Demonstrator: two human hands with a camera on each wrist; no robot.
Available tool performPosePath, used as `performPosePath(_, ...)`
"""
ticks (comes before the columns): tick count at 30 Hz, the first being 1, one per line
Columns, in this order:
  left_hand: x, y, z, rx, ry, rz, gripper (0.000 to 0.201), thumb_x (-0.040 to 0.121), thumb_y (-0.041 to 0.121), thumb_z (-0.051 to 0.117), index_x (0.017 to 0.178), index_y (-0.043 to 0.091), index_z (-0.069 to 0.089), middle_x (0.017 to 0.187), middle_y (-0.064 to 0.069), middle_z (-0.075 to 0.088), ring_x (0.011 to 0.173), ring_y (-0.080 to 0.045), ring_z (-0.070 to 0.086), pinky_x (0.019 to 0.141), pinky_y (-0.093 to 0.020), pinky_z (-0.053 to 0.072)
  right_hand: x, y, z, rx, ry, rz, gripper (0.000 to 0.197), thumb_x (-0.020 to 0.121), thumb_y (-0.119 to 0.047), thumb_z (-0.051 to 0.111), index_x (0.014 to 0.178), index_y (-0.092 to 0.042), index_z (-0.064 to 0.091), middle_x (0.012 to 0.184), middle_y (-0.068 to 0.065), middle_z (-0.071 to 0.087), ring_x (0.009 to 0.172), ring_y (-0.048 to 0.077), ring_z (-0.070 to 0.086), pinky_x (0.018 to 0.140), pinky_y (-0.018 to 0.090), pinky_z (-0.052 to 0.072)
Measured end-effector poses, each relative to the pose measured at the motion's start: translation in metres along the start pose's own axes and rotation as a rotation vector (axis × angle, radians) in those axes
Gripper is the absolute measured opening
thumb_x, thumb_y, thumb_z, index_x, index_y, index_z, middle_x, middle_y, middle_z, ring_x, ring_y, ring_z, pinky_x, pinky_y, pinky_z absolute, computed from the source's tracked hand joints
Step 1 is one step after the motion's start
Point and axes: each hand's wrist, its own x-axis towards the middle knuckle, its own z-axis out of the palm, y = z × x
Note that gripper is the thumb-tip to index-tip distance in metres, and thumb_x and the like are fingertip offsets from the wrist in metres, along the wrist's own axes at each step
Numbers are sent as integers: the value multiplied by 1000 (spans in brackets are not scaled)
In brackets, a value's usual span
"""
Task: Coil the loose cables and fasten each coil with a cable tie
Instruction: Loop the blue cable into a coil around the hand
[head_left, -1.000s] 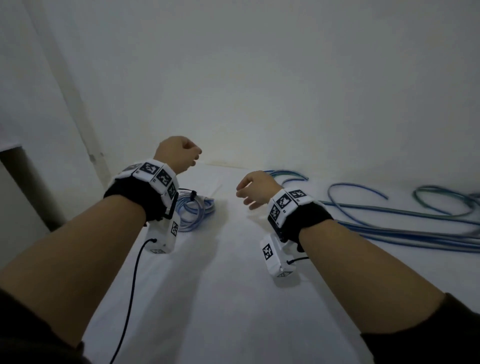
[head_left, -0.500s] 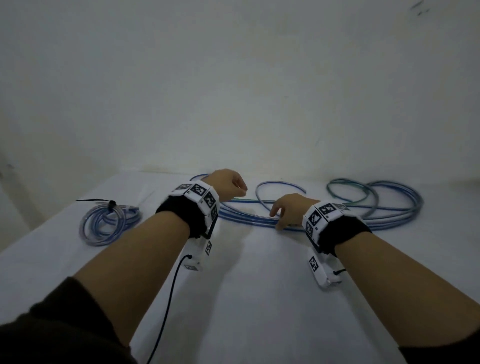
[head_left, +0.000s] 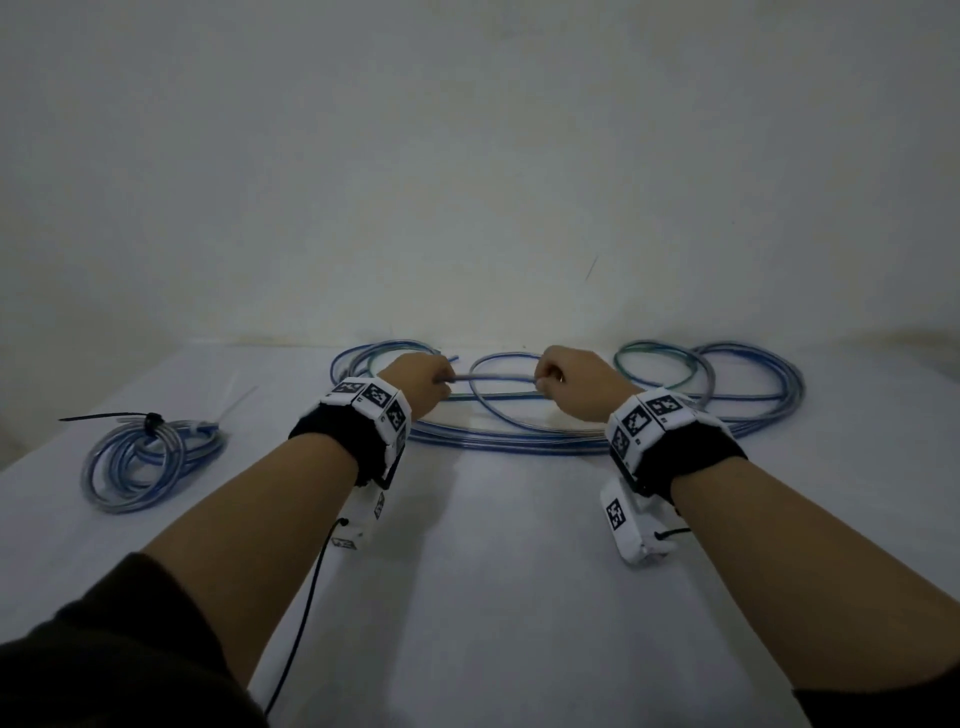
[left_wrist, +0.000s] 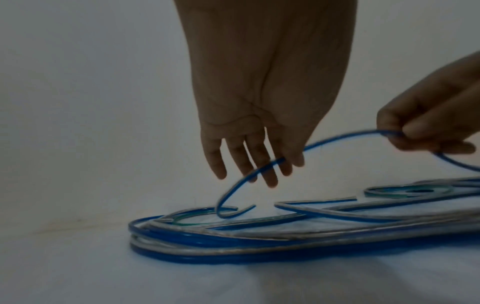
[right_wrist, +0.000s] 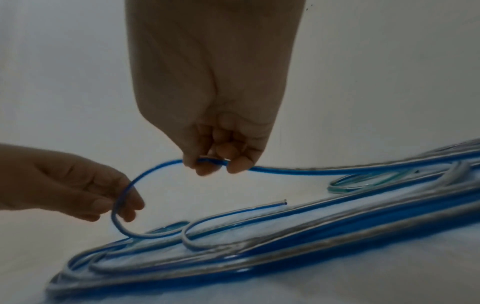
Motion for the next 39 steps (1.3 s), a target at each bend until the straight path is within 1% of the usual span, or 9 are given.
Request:
performPosePath(2,1,-4,-4,-23,85,-6,27,96,15,45,114,3,61,114,-18,60,106,-32,54,81,-29,38,-3,0,-7,79,86,-33,19,87,-25,61,97,-11,53,79,1,55,72,17,50,68,27,39)
performPosePath(5,-1,-2,-10,-76,196,89,26,96,12,45,111,3,64,110,-21,62,104,-34,55,85,-32,39,-4,-7,-12,-283,177,-122,42,84,-41,62,120,-22,52,102,4,61,99,26,49,81,35,38)
performPosePath(8,-6,13,-17,-99,315,225,25,95,12,47,110,5,66,101,-19,62,97,-31,56,80,-29,36,0,-28,-9,-454,314,-228,35,91,-38,53,124,-27,53,112,-2,62,108,26,44,87,37,32)
performPosePath(16,-31,12,-24,-316,290,136,23,97,10,39,108,2,57,95,-12,65,87,-22,58,80,-28,44,0,-49,-14,69,611,-245,20,97,-10,41,96,1,58,85,11,58,75,23,49,67,31,36)
performPosePath(20,-39,4,-22,-419,155,88,11,96,11,44,98,9,54,94,-11,64,87,-23,62,84,-35,51,-5,-47,-15,76,637,-129,19,97,-5,38,98,1,55,84,11,56,73,21,46,65,28,31)
performPosePath(25,-51,12,-25,-680,25,16,4,97,9,41,98,11,44,83,-4,64,71,-12,62,51,-9,46,-10,-50,-14,132,692,38,20,97,-3,34,103,0,53,83,6,52,72,21,45,62,27,30)
performPosePath(30,-58,11,-30,-760,-51,40,20,99,16,37,84,16,51,81,-2,61,76,-15,64,75,-30,46,-15,-57,-19,237,730,118,18,100,-10,32,104,-3,48,81,8,52,70,24,46,61,31,35)
performPosePath(36,-67,21,-41,-1167,114,29,28,101,24,32,81,11,48,55,0,43,46,-13,50,58,-31,56,-18,-48,-22,88,628,181,17,95,-4,34,101,-8,50,81,5,52,68,27,48,59,30,34)
performPosePath(39,-66,28,-52,-1389,176,-5,30,100,16,28,86,7,53,48,6,32,38,-7,28,41,-17,34,-24,-42,-19,-70,541,177,18,94,-3,37,99,-11,52,81,7,56,67,28,49,59,30,33)
